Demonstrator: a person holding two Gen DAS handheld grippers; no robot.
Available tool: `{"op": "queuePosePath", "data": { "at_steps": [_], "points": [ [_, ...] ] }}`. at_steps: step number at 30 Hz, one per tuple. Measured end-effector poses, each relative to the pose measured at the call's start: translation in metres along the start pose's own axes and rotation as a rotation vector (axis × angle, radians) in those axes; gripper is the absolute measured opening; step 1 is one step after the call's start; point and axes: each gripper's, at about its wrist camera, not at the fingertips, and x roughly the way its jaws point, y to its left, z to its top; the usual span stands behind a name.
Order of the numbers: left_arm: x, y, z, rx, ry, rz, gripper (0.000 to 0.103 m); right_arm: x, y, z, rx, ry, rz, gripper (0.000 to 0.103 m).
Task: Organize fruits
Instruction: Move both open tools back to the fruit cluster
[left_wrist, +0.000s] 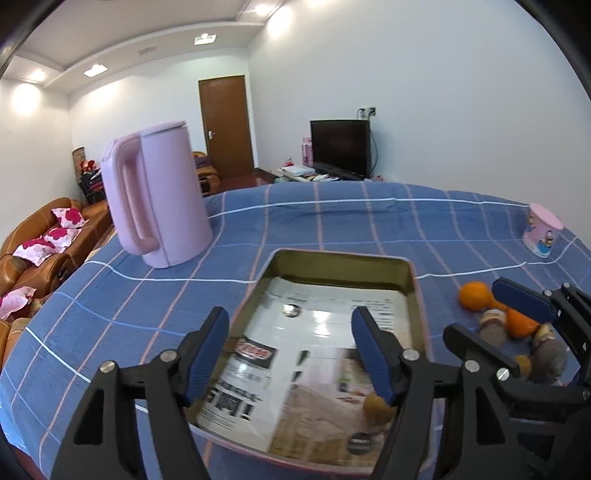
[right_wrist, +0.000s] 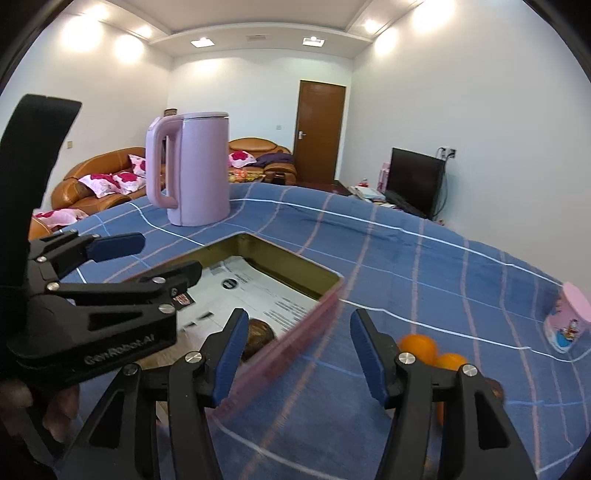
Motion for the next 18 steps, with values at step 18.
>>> {"op": "queuePosePath", "data": {
  "at_steps": [18],
  "points": [
    [-0.017,-0.084,-0.010,0.102,0.006,-0.130,0.076,-0.060,-0.077,-0.036,0.056,0.017,-0.183,0.061]
  ]
}}
